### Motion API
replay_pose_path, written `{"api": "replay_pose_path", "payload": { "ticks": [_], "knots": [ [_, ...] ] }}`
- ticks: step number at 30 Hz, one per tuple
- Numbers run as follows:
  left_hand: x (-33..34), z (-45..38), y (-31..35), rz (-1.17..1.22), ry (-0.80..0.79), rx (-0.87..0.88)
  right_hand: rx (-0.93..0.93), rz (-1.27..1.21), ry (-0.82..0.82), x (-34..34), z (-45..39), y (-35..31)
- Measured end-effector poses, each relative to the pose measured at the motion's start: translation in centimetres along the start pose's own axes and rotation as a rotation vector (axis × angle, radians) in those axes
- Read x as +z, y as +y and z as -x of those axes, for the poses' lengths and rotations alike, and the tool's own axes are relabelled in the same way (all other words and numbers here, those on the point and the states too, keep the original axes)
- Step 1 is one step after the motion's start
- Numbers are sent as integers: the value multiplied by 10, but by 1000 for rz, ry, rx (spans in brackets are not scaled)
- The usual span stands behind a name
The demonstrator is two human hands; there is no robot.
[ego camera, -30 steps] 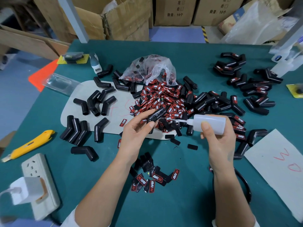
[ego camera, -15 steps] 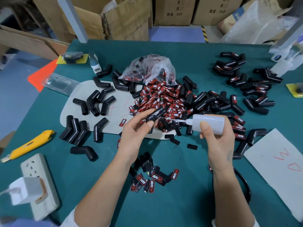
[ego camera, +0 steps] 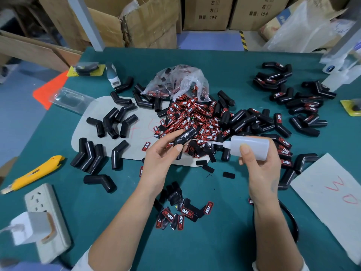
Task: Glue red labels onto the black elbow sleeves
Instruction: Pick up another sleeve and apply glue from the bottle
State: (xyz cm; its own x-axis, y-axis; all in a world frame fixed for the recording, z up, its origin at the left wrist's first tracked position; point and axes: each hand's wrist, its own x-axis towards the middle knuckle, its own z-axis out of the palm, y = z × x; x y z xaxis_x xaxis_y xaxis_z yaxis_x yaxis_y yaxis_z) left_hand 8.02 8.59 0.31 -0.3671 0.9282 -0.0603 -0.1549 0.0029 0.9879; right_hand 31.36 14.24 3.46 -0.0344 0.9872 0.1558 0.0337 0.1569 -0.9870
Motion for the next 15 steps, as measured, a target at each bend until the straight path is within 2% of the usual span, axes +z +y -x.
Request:
{"api": "replay_pose_path", "payload": {
  "ticks": [10, 15],
  "knots": [
    [1, 1, 1, 38, -4, -8, 1, -16, -8, 0, 0, 3],
    [3, 1, 2, 141, -24, -23, 30, -91, 27, -2, -3, 6]
  ]
}}
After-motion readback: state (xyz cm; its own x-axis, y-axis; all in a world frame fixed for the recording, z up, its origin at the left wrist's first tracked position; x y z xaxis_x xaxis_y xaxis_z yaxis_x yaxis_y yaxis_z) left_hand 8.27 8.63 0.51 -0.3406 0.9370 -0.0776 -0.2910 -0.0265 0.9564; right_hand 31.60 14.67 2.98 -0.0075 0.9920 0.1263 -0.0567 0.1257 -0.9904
